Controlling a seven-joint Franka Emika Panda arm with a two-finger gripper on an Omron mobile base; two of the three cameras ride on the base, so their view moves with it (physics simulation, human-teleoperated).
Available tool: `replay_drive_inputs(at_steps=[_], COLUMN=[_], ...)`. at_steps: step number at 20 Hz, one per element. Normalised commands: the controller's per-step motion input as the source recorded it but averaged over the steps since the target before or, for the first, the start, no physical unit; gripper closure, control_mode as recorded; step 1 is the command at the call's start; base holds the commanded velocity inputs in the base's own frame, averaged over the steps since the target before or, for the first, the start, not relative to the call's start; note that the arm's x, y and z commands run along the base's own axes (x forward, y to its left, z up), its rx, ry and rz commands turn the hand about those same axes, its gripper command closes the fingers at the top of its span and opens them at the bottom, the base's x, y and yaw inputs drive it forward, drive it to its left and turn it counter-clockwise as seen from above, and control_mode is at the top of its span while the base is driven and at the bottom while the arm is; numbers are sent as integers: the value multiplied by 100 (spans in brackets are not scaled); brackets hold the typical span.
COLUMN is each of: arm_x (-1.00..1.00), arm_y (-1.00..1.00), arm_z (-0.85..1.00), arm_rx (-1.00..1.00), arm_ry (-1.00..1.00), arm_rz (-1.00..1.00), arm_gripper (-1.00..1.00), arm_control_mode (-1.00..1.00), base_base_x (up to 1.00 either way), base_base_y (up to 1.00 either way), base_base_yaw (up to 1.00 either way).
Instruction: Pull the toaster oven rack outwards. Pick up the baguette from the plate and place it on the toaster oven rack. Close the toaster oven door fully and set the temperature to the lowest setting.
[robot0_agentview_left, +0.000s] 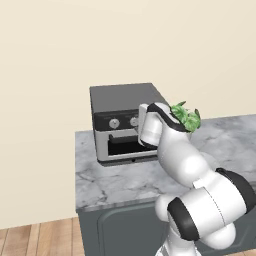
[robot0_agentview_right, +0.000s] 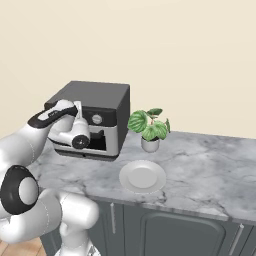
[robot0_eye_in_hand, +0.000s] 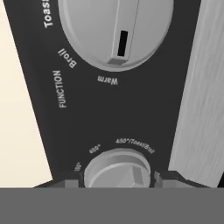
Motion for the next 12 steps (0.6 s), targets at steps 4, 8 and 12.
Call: replay_drive_inputs(at_steps=[4, 8, 12], arm_x=[0, 0, 1], arm_y=[0, 0, 0], arm_z=[-2, -1, 0], arm_rx=[0, -1, -9], arm_ry=[-4, -2, 0], arm_rz=[0, 0, 6], arm_gripper=[100, 100, 100], arm_control_mode=[-100, -100, -100], base_base_x=[0, 0, 0], base_base_y=[0, 0, 0], base_base_yaw=[0, 0, 0])
